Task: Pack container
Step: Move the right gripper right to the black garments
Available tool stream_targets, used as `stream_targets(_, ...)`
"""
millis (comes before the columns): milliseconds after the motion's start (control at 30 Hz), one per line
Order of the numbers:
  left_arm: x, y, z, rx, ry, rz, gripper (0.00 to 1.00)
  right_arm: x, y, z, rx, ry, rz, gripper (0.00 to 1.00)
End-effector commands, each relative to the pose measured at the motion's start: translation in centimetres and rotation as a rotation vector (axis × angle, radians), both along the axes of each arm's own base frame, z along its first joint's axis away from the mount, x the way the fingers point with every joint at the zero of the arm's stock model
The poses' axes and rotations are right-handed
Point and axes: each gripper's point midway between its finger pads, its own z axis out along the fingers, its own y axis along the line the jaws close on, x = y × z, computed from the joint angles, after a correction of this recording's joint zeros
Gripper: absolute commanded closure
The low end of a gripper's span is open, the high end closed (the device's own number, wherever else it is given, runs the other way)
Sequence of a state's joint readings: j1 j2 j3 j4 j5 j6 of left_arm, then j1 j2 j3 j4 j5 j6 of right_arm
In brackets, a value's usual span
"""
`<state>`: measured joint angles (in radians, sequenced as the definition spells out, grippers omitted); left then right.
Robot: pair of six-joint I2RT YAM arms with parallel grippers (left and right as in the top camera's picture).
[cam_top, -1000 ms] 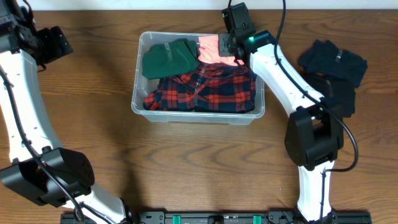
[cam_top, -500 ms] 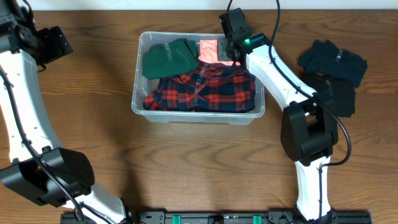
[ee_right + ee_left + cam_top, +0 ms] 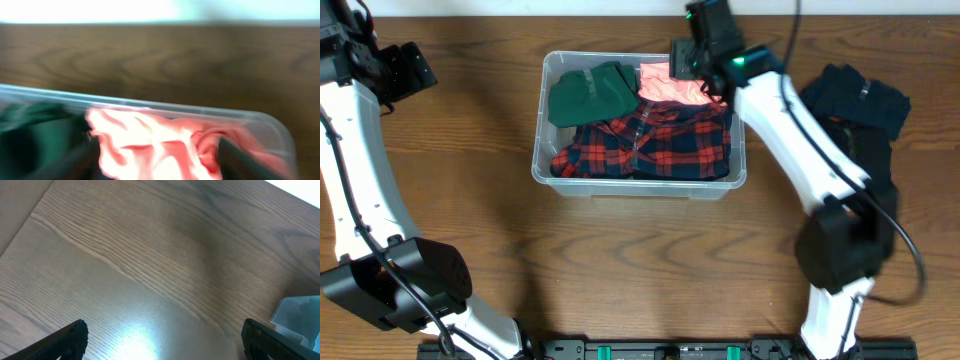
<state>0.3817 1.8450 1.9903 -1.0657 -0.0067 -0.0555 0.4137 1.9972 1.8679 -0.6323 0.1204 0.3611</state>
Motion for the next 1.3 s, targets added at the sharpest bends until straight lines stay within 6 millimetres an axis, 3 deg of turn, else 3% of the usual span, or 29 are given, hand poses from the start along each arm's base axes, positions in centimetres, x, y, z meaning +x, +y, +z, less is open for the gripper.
stream_targets(0, 0.1, 0.1, -0.2, -0.004, 0.001, 0.010, 0.02, -1.6, -1.5, 6.5, 0.044, -0.099, -0.015, 0.01)
stream_targets(133, 0.1, 0.1, -0.2, -0.004, 0.001, 0.010, 0.02, -3.5, -5.9, 9.4, 0.023, -0.102, -0.088, 0.01)
stream_targets(200, 0.1, 0.1, -0.2, -0.004, 0.002, 0.010, 0.02, -5.2, -9.8, 9.8, 0.026, -0.049, -0.173, 0.01)
stream_targets(367, 0.1, 0.1, -0.2, -0.004, 0.001, 0.010, 0.02, -9.0, -19.5, 8.4, 0.043, 0.116, -0.437, 0.01)
stream_targets(500, 0.1, 0.1, -0.2, -0.004, 0.001, 0.010, 0.02, -11.8, -26.3, 6.5, 0.014, 0.236, -0.590, 0.01)
stream_targets(533, 0.1, 0.1, -0.2, -0.004, 0.002, 0.010, 0.02, -12.1, -27.3, 6.1, 0.008, 0.253, -0.595, 0.01)
stream_targets(767, 0.1, 0.1, -0.2, -0.004, 0.001, 0.010, 0.02, -13.4, -31.6, 1.8, -0.005, 0.350, -0.366, 0.01)
stream_targets(1000, 0.1, 0.1, -0.2, -0.004, 0.001, 0.010, 0.02, -14.4, -37.1, -5.3, -0.054, 0.406, -0.328, 0.04)
stream_targets(1100, 0.1, 0.1, -0.2, -0.004, 0.001, 0.010, 0.02, -15.1, -37.8, -8.8, -0.060, 0.444, -0.279, 0.01)
stream_targets(1267, 0.1, 0.1, -0.2, -0.004, 0.002, 0.010, 0.02, -15.1, -36.5, -13.1, 0.066, 0.436, -0.090, 0.01)
